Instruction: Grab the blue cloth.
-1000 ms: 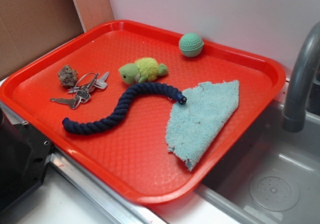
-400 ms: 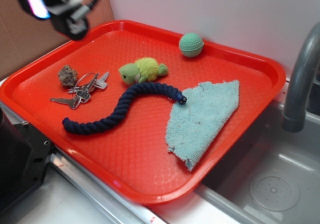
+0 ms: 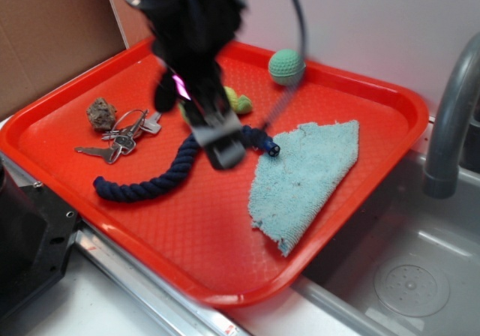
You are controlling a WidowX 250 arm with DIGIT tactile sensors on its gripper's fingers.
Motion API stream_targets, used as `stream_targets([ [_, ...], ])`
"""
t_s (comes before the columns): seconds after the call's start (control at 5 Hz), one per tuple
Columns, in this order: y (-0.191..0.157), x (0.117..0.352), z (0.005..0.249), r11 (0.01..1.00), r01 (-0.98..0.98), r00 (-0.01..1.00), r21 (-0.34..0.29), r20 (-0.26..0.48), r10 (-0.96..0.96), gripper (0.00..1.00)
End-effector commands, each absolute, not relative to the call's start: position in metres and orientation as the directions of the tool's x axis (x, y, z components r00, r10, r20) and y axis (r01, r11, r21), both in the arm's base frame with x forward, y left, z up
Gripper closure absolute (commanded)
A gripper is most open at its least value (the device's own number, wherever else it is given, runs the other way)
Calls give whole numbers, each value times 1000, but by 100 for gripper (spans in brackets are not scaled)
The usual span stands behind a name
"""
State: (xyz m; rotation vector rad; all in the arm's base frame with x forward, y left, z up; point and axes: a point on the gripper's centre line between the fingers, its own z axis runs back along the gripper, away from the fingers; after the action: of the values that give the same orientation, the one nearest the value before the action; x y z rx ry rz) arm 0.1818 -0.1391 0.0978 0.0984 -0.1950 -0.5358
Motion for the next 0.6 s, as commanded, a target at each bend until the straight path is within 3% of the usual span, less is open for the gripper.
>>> stream_targets([
  [0.0, -159, 195, 38, 619, 769, 617, 159, 69, -784, 0],
  [0.2, -172, 191, 23, 423, 905, 414, 43, 140, -899, 0],
  [0.4, -176, 181, 41, 421, 905, 408, 65, 151, -900, 0],
])
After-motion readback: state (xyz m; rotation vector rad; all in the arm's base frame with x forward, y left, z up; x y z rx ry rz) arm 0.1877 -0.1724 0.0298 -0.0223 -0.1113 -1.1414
